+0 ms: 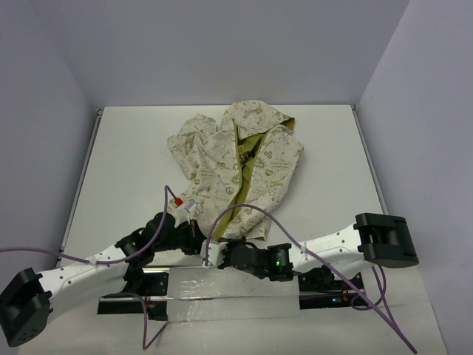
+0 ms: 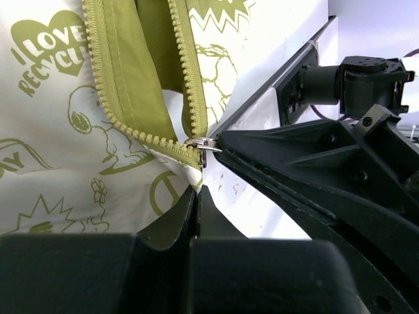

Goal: Zip up the jacket

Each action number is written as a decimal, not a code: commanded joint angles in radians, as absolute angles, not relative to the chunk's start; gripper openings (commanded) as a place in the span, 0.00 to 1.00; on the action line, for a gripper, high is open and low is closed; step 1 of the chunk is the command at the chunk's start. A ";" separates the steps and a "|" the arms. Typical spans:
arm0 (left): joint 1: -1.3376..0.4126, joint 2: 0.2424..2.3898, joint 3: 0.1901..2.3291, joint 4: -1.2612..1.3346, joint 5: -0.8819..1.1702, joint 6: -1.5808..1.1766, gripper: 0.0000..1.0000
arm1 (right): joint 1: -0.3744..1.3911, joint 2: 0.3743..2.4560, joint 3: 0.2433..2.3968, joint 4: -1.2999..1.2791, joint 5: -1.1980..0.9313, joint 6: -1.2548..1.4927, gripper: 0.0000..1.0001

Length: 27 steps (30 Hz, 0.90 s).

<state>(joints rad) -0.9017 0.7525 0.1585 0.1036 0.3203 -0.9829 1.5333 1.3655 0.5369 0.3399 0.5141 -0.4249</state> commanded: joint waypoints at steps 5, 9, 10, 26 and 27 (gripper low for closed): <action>-0.912 0.731 0.155 0.125 0.359 -0.986 0.00 | 1.491 1.349 0.602 0.359 0.568 -0.379 0.00; -0.917 0.725 0.156 0.121 0.353 -0.986 0.00 | 1.481 1.361 0.660 0.259 0.522 -0.365 0.00; -0.918 0.723 0.155 0.121 0.353 -0.986 0.00 | 1.476 1.366 0.681 0.221 0.511 -0.362 0.00; -0.958 0.708 0.170 0.083 0.331 -0.983 0.00 | 1.266 1.438 0.838 0.012 0.467 -0.354 0.00; -0.960 0.705 0.172 0.077 0.331 -0.984 0.00 | 1.250 1.444 0.843 0.015 0.470 -0.352 0.00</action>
<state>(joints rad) -0.9169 0.7147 0.1585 0.1224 0.2198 -0.9833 1.3471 1.4175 0.7793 0.0147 0.3344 -0.3370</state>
